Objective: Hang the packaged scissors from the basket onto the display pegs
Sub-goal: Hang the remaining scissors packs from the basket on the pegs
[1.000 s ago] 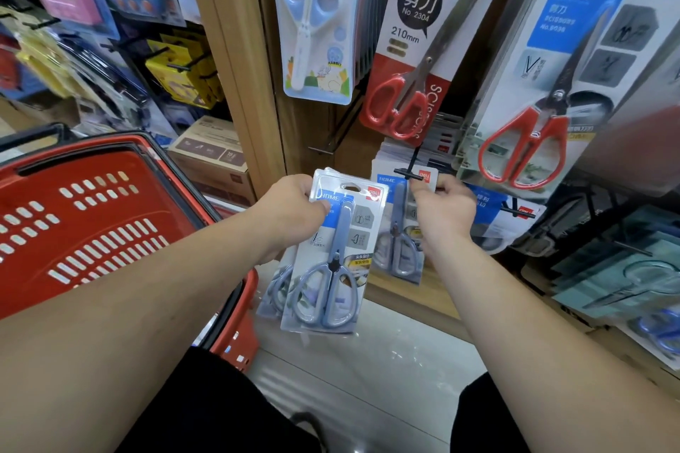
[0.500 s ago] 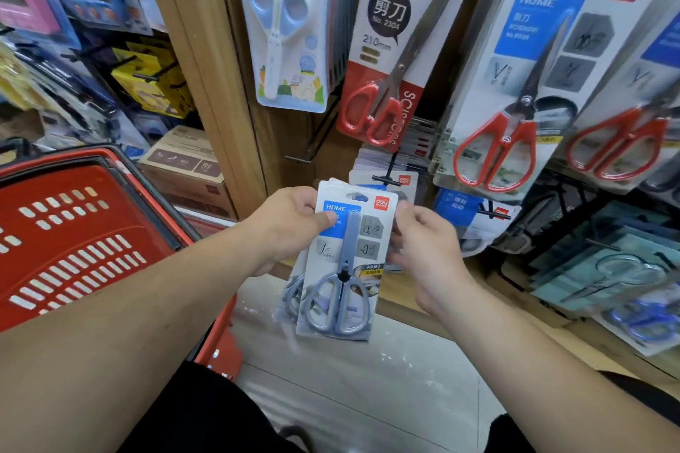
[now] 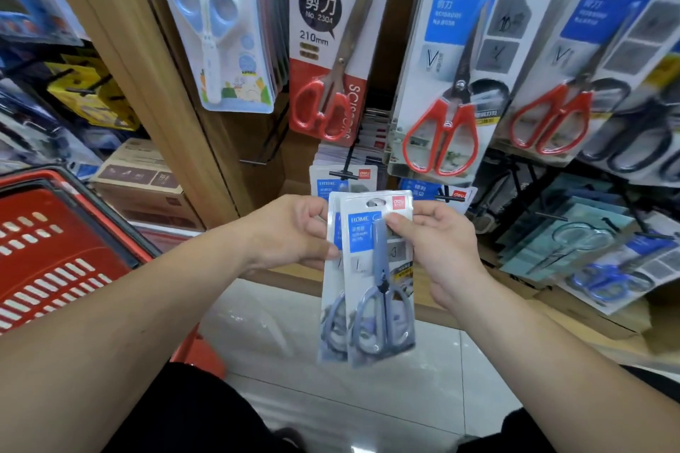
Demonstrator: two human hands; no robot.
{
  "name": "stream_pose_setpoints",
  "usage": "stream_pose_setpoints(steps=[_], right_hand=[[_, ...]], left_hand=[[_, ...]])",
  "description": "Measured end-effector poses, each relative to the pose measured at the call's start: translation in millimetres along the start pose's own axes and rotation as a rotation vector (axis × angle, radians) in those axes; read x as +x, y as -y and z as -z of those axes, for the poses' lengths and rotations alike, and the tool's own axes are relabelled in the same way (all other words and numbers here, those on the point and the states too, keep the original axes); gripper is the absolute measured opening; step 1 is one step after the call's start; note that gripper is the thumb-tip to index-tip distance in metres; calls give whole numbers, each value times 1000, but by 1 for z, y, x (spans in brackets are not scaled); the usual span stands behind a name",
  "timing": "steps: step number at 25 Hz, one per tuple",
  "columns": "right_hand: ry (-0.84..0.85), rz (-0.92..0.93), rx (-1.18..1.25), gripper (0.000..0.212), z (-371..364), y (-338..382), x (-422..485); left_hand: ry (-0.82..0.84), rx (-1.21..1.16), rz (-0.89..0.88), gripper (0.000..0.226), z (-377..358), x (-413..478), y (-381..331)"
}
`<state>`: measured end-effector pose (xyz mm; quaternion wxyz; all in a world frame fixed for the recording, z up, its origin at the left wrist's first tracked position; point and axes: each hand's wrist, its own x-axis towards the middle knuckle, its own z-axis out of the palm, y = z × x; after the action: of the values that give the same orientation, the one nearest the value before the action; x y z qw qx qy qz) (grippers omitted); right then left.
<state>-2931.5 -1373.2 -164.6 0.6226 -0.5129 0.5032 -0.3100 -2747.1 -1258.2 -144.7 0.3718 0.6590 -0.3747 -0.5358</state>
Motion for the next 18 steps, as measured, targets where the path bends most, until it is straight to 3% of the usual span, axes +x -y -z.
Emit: stream_pose_setpoints(steps=[4, 8, 11, 18], right_hand=[[8, 14, -67, 16, 2, -4, -4], [61, 71, -143, 13, 8, -5, -9], [45, 149, -189, 14, 15, -1, -10], [101, 118, -160, 11, 16, 2, -13]], left_hand=[[-216, 58, -14, 4, 5, 4, 3], [-346, 150, -22, 11, 3, 17, 8], [-377, 72, 26, 6, 1, 33, 8], [-518, -62, 80, 15, -2, 57, 7]])
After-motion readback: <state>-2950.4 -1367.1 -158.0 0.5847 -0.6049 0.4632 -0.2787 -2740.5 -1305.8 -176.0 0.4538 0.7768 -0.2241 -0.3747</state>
